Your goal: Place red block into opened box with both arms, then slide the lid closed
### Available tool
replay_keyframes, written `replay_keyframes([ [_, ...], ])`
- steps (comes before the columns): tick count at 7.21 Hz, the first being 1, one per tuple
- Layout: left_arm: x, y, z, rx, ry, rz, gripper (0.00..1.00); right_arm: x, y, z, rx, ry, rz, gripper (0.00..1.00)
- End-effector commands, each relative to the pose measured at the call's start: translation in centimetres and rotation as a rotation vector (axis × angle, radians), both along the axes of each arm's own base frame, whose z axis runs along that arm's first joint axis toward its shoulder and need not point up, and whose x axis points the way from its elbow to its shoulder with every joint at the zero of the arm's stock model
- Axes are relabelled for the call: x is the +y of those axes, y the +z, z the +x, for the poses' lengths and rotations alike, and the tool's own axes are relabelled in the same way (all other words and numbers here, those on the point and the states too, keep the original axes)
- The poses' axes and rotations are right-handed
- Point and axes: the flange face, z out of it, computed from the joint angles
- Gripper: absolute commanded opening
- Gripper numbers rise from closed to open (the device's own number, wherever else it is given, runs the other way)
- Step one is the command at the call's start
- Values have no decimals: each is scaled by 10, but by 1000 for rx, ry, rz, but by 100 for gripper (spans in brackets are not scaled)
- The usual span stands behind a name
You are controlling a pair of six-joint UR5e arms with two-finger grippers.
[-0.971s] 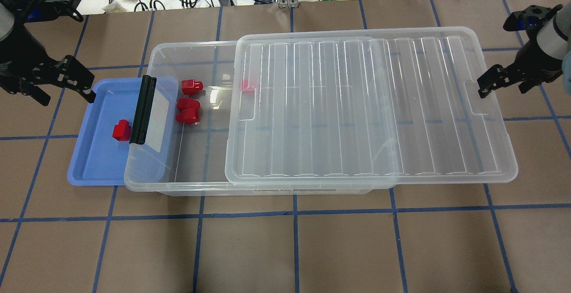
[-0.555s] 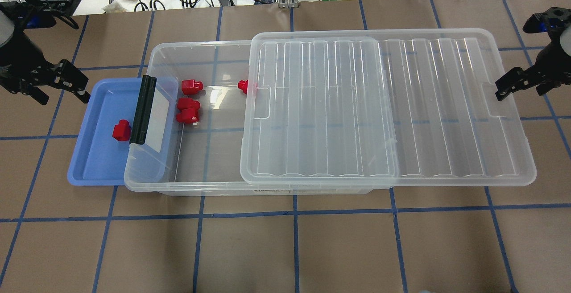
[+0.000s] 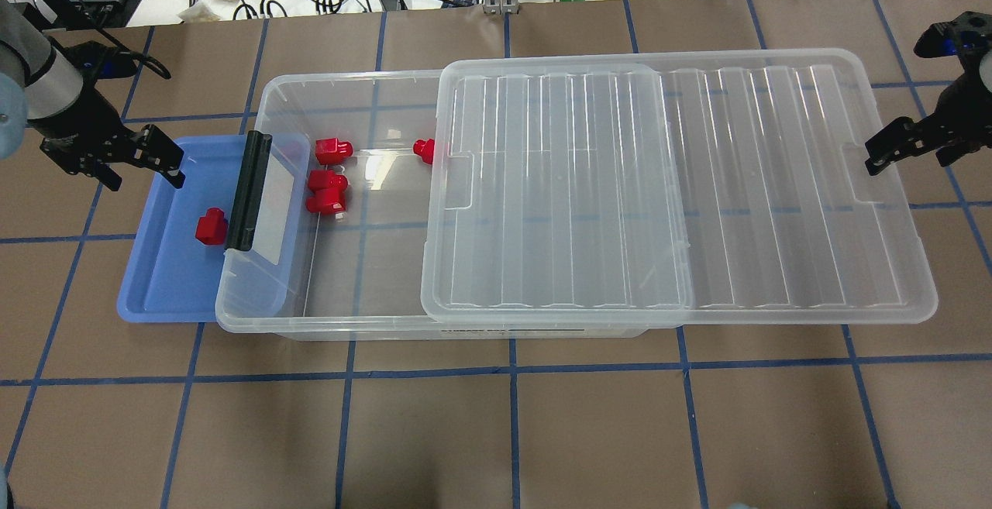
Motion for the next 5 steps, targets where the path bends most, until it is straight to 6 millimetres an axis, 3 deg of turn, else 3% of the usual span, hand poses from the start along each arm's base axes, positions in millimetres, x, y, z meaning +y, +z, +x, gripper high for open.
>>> replay_keyframes([
  [1, -7, -38, 7, 22, -6, 41, 100, 3, 22, 4, 11, 1, -29, 100],
  [3, -11, -77, 8, 34, 4, 70, 100, 15, 69, 12, 2, 1, -24, 100],
  [5, -12, -109, 8, 50, 0, 100, 100, 30, 154, 20, 16, 1, -45, 100],
])
